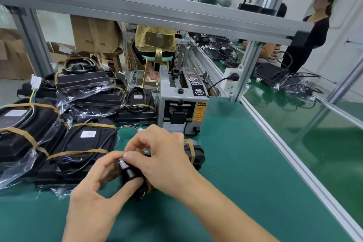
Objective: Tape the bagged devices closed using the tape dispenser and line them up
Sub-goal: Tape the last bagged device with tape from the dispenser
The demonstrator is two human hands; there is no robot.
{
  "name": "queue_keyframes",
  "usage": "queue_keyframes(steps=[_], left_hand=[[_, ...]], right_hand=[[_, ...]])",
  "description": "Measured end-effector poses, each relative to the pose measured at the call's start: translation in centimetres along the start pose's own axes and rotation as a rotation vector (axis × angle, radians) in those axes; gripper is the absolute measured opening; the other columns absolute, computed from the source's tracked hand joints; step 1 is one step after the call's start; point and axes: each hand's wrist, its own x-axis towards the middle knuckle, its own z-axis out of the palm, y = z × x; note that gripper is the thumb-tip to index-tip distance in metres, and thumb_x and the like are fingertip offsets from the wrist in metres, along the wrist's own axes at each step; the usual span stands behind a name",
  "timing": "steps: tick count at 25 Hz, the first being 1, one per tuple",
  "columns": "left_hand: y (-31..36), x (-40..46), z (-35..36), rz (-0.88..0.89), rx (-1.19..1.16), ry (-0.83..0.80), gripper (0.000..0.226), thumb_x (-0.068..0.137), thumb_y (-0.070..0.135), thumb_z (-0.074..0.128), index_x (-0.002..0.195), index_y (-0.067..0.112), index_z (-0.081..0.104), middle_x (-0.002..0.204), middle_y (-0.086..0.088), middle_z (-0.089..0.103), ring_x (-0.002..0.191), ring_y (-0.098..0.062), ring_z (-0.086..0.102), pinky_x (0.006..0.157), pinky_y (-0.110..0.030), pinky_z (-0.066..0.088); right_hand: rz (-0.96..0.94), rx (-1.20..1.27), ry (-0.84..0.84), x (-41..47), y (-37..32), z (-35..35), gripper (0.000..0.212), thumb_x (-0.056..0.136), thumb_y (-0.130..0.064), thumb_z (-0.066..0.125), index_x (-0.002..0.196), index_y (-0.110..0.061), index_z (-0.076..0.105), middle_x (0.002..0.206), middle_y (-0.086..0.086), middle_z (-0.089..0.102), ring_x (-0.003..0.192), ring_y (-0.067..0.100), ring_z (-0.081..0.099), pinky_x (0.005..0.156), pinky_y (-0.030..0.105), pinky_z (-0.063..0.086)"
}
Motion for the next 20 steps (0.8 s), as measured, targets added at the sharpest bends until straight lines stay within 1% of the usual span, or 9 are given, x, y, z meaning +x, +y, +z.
queue_keyframes(steps=[2, 3, 6, 9, 10, 12, 14, 17, 20], left_hand=[[0.2, 0.1, 0.0, -0.016, -0.013, 0.004, 0.061, 0.048, 0.037, 0.086, 0.105, 0.042, 0.064, 0.098, 0.013, 0.072, 0.094, -0.003, 0.067, 0.089, -0.026, 0.049], [0.4, 0.2, 0.0, -0.024, -0.023, 0.002, 0.061, 0.048, 0.042, 0.084, 0.105, 0.041, 0.064, 0.098, 0.012, 0.073, 0.093, -0.003, 0.068, 0.089, -0.024, 0.049], [1.2, 0.3, 0.4, -0.037, -0.045, -0.009, 0.056, 0.050, 0.046, 0.078, 0.104, 0.041, 0.063, 0.098, 0.012, 0.073, 0.093, -0.004, 0.068, 0.089, -0.018, 0.049], [1.6, 0.0, 0.3, -0.017, -0.046, -0.021, 0.052, 0.056, 0.042, 0.079, 0.105, 0.042, 0.061, 0.103, 0.011, 0.072, 0.098, -0.007, 0.067, 0.090, -0.018, 0.048], [1.7, -0.2, 0.3, -0.009, -0.040, -0.024, 0.051, 0.058, 0.040, 0.078, 0.106, 0.042, 0.061, 0.104, 0.011, 0.071, 0.099, -0.008, 0.066, 0.090, -0.017, 0.047], [1.6, -0.4, 0.1, 0.006, -0.023, -0.030, 0.049, 0.062, 0.038, 0.078, 0.108, 0.040, 0.061, 0.105, 0.012, 0.070, 0.102, -0.009, 0.065, 0.091, -0.017, 0.046], [1.7, -0.4, 0.0, 0.013, -0.014, -0.032, 0.048, 0.063, 0.037, 0.077, 0.108, 0.041, 0.061, 0.106, 0.013, 0.070, 0.103, -0.009, 0.065, 0.092, -0.018, 0.046], [1.7, -0.3, 0.0, 0.011, -0.012, -0.026, 0.047, 0.062, 0.037, 0.077, 0.106, 0.045, 0.060, 0.105, 0.017, 0.069, 0.100, -0.006, 0.065, 0.091, -0.017, 0.046], [1.6, -0.3, 0.1, -0.002, -0.024, -0.019, 0.048, 0.062, 0.038, 0.077, 0.106, 0.045, 0.060, 0.105, 0.017, 0.069, 0.101, -0.006, 0.065, 0.091, -0.018, 0.046]], right_hand=[[0.033, 0.054, -0.019, 0.1, -0.1, 0.0, 0.005, 0.088, -0.028, 0.062, 0.086, -0.031, 0.067, 0.092, -0.009, 0.053, 0.095, 0.004, 0.046, 0.090, 0.033, 0.020], [0.047, 0.092, -0.028, 0.2, -0.1, -0.1, 0.008, 0.088, -0.025, 0.063, 0.086, -0.032, 0.066, 0.092, -0.010, 0.053, 0.095, 0.005, 0.048, 0.095, 0.034, 0.022], [0.065, 0.148, -0.041, 0.3, 0.4, -0.7, 0.022, 0.089, -0.015, 0.060, 0.086, -0.036, 0.061, 0.092, -0.010, 0.059, 0.094, 0.007, 0.054, 0.103, 0.040, 0.033], [0.086, 0.266, -0.058, 0.3, 1.0, -1.2, 0.019, 0.090, -0.012, 0.057, 0.096, -0.027, 0.066, 0.083, -0.015, 0.058, 0.086, 0.003, 0.054, 0.096, 0.033, 0.043], [0.094, 0.293, -0.061, 0.3, 1.1, -1.1, 0.017, 0.090, -0.015, 0.060, 0.099, -0.026, 0.067, 0.081, -0.015, 0.058, 0.084, 0.005, 0.054, 0.094, 0.035, 0.045], [0.096, 0.263, -0.051, 0.1, 0.8, -0.7, 0.014, 0.083, -0.027, 0.069, 0.095, -0.033, 0.065, 0.079, -0.015, 0.057, 0.084, 0.006, 0.054, 0.094, 0.039, 0.044], [0.083, 0.181, -0.035, -0.1, 0.5, -0.3, 0.019, 0.075, -0.035, 0.075, 0.087, -0.040, 0.061, 0.079, -0.017, 0.056, 0.085, 0.001, 0.052, 0.096, 0.038, 0.040], [0.072, 0.149, -0.055, 0.0, 0.4, -0.5, 0.023, 0.078, -0.028, 0.075, 0.091, -0.040, 0.060, 0.082, -0.017, 0.055, 0.088, -0.002, 0.051, 0.101, 0.042, 0.036], [0.082, 0.189, -0.085, 0.1, 0.7, -0.9, 0.024, 0.084, -0.016, 0.068, 0.097, -0.035, 0.062, 0.084, -0.016, 0.055, 0.093, 0.004, 0.053, 0.105, 0.045, 0.033]])
